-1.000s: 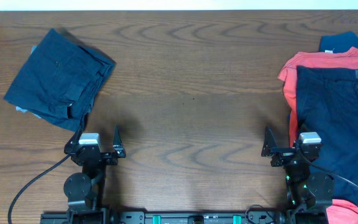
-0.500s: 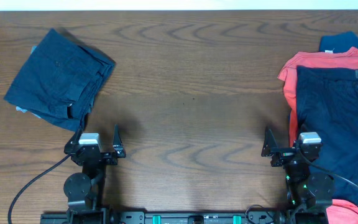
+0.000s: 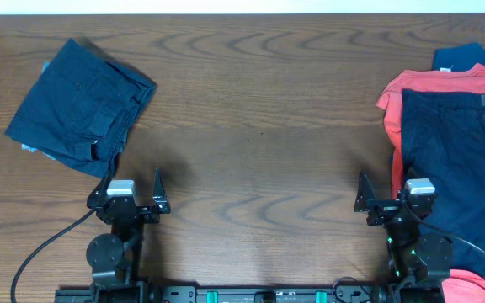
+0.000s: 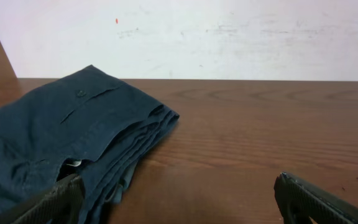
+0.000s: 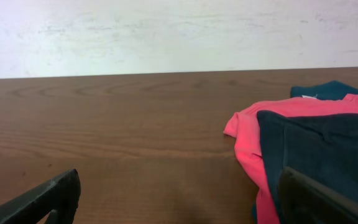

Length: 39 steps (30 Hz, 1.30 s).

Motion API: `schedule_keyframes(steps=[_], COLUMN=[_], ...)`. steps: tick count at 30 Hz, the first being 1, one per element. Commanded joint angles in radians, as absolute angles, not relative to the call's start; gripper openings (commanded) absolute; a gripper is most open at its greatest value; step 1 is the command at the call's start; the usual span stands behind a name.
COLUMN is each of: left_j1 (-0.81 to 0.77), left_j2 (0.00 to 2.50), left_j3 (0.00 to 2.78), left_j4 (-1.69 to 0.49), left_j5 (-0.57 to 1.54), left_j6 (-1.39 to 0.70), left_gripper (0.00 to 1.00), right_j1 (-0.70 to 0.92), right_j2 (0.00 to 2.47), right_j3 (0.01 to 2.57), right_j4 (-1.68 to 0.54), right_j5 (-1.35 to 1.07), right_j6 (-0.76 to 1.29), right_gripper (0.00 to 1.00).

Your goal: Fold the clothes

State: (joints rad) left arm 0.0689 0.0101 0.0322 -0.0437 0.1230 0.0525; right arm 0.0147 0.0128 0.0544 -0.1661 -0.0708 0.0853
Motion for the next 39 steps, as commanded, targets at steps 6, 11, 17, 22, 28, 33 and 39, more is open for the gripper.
schedule_keyframes(steps=[6,11,17,22,28,33,39], left_j1=[0.064,0.064,0.064,0.064,0.064,0.064,0.064], left_j2=[0.004,0.006,0.006,0.074,0.34,0.617,0.867], left_j3=[0.004,0.004,0.061,0.208,0.476,0.758,1.018], left_j4=[-0.055,-0.013,0.17,0.136,-0.072,-0.305,-0.569], left_j5=[0.154,0.278,0.366,0.355,0.355,0.38,0.446], left_j6=[0.044,0.04,0.04,0.04,0.04,-0.021,-0.026], left_gripper=[0.98,0.98,0.98,0.98,0.98,0.98,0.98], right_j1=[0.006,0.007,0.007,0.007,0.007,0.006,-0.028], right_j2=[0.007,0.007,0.007,0.06,0.344,0.71,1.166], right_j3=[0.048,0.048,0.058,0.138,0.364,0.664,1.095], right_j4=[-0.163,-0.142,0.093,0.081,-0.054,-0.272,-0.673], right_j5=[-0.118,-0.146,-0.306,-0.333,-0.333,-0.37,-0.306], right_j6=[0.113,0.222,0.224,0.231,0.231,0.168,0.097], right_gripper=[0.99,0.99,0.99,0.99,0.99,0.99,0.99])
